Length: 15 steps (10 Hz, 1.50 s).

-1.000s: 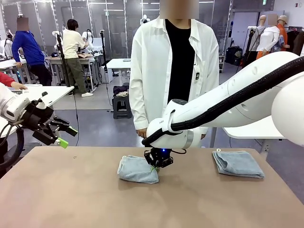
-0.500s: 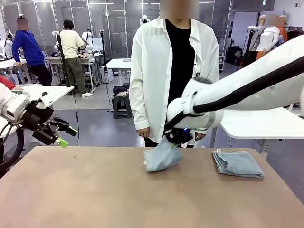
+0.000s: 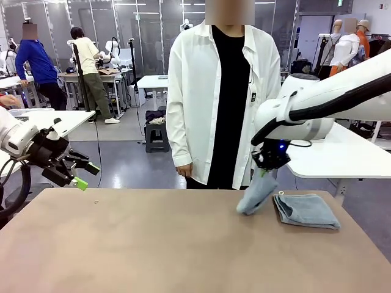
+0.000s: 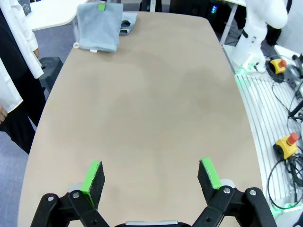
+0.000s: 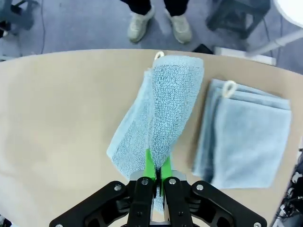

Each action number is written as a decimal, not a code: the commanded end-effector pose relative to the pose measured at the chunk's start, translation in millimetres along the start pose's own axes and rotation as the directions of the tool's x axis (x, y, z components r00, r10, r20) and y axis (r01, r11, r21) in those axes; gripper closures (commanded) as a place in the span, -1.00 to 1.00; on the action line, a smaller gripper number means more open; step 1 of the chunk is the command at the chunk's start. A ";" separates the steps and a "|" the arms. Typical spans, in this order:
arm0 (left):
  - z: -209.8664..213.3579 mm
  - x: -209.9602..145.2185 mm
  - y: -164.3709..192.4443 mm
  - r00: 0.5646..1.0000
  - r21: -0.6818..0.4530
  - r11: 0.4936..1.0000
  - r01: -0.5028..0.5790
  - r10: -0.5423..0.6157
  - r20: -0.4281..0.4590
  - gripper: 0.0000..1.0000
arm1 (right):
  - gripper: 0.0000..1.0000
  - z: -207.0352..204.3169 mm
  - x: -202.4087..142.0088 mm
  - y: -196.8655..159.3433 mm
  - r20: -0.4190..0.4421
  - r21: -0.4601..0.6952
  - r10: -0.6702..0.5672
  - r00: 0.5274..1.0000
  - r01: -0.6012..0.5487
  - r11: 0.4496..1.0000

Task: Fold the towels and place them in the basket.
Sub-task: Stack the folded Towel with hook on the right side of the table.

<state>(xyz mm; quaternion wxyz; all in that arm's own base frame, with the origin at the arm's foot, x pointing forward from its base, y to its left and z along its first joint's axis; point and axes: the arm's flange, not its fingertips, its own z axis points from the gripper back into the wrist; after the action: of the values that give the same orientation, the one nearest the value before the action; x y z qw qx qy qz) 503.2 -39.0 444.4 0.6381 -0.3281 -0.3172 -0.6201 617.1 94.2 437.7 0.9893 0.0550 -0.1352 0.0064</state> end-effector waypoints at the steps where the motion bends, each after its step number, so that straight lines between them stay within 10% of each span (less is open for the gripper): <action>1: 0.5 0.9 -0.5 1.000 0.000 1.000 0.003 -0.003 0.000 -1.00 | 0.89 11.4 1.2 -25.5 0.007 -0.053 0.046 0.999 -0.046 0.998; 15: 0.5 0.9 -0.5 1.000 0.000 1.000 0.003 -0.003 0.000 -1.00 | 0.89 34.4 9.4 -74.7 -0.030 -0.064 0.098 0.995 -0.100 0.993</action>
<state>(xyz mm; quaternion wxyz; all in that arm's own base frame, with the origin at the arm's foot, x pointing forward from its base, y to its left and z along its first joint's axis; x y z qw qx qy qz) 503.2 -39.1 444.4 0.6380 -0.3281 -0.3171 -0.6202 617.0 14.4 466.2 0.9913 0.0148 -0.1162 0.0604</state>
